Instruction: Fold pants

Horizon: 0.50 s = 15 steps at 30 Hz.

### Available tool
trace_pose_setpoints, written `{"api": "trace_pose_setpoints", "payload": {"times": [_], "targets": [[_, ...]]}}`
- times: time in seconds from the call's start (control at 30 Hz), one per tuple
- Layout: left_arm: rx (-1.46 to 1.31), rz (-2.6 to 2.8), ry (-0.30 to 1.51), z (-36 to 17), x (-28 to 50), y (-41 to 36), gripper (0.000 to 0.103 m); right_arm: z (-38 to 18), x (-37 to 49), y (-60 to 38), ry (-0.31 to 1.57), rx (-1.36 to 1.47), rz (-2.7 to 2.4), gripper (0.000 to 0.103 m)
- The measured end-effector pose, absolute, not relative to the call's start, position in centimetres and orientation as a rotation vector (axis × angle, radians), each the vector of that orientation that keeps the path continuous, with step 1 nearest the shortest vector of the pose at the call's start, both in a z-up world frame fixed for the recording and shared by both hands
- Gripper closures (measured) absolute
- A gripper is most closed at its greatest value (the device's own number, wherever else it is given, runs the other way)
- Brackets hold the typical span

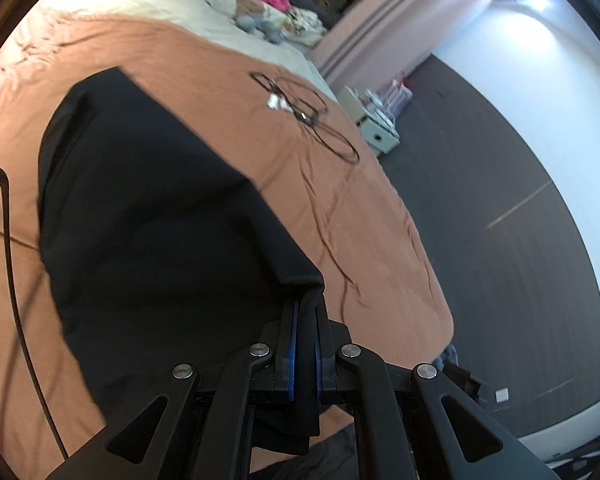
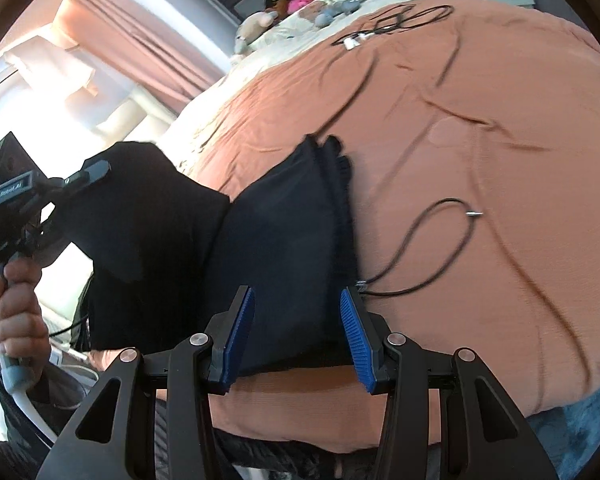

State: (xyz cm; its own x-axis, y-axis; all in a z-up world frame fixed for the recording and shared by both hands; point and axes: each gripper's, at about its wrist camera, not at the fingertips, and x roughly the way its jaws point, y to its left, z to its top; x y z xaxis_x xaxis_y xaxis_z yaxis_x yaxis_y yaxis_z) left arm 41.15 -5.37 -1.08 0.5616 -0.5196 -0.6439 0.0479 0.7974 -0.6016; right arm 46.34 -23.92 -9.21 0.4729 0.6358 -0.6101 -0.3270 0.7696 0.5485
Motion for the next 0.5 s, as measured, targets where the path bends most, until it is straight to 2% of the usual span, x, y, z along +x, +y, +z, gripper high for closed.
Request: {"api": "trace_pose_setpoints", "payload": {"times": [0.5], "targets": [[-0.544,-0.448,1.129,-8.6,38.0,-13.0,0.097,-9.5,44.2,-29.1,0.922,0.438,0.550,0.060]]}}
